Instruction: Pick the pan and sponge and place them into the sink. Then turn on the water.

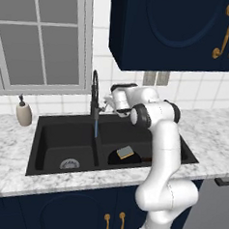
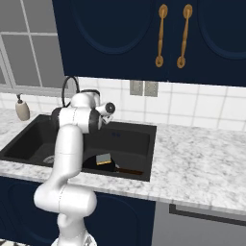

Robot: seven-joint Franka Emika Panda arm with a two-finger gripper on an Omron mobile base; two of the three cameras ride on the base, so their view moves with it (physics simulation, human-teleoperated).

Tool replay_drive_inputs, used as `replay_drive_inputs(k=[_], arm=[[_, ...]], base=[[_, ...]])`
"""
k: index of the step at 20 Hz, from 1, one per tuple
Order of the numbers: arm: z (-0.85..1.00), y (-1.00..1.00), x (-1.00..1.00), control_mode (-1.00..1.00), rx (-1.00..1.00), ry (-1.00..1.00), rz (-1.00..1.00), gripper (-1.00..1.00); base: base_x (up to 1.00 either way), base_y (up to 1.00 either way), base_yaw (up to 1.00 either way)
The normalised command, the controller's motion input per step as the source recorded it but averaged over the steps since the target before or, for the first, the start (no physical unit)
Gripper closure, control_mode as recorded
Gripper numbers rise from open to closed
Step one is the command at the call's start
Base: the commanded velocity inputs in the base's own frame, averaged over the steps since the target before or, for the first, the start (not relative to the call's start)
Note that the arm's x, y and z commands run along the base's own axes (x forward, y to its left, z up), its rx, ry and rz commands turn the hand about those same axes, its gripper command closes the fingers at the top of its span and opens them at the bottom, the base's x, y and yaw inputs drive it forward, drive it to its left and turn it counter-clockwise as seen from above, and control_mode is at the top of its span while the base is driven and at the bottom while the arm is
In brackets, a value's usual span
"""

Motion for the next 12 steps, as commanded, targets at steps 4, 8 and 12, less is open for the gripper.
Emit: replay_drive_inputs(k=[4, 8, 12], arm=[[0.06, -1.0, 0.0, -1.0, -0.22, 0.16, -0.1, -1.0], [0.91, -1.0, -0.23, -1.0, -0.39, -0.16, -0.05, -1.0], [0.64, -0.99, -0.89, -1.0, -0.34, -0.34, -0.05, -1.0]], base=[[0.0, 0.0, 0.0], [0.0, 0.0, 0.0], [0.0, 0.0, 0.0]])
